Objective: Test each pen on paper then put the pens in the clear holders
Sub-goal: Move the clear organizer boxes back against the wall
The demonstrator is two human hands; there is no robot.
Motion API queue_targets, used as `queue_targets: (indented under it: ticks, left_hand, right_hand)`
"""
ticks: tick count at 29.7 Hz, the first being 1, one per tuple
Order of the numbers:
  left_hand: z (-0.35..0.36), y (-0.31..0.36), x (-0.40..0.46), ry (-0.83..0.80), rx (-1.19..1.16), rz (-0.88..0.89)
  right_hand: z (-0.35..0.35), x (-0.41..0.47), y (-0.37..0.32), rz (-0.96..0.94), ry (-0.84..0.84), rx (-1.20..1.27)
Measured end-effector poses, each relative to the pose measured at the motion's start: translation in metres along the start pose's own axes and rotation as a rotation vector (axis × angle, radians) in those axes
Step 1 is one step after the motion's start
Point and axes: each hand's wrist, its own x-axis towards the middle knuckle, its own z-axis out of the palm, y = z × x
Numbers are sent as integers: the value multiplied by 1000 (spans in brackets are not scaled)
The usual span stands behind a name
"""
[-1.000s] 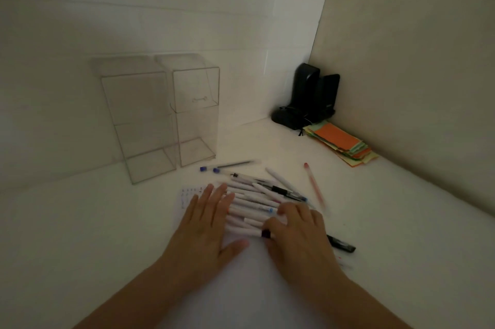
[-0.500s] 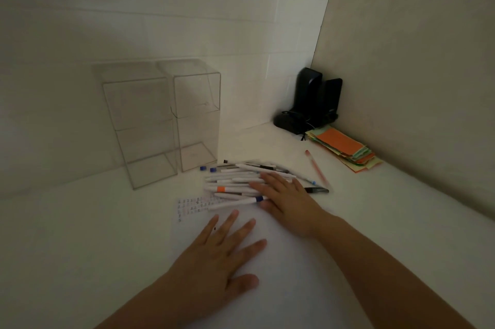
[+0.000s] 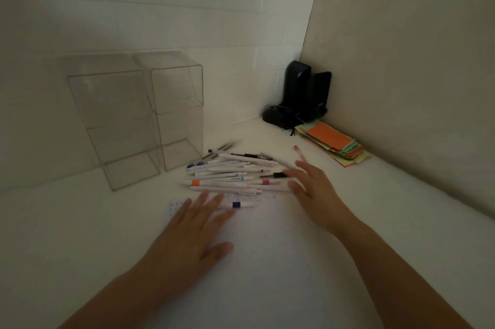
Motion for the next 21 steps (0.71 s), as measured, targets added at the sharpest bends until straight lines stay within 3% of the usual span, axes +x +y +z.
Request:
queue_targets:
  ticks: [5,8,12,14,16,17,21]
  left_hand:
    - [4,7,10,-158,58,2]
    - [8,37,19,-181,5,103]
    - [-2,80,32,-131,-104,103]
    - [-3,82,35,-166,-189,42]
    - [4,69,42,-77,-87,8]
    - [3,61,44,-125,-73,-83]
    - [8,24,55,-169,-122,-354]
  right_hand:
    - [-6,-28,29,86,-160,-133]
    - [-6,-22,22,35,-164,-132]
    - [3,-13,9,-18,-190,-178]
    - [5,-14,3,4,-141,-233]
    - [6,-24,-7,60,-36,-220]
    - [8,-31,-14,87,-27,-176]
    - [27,-67,-37,75,-162,-130]
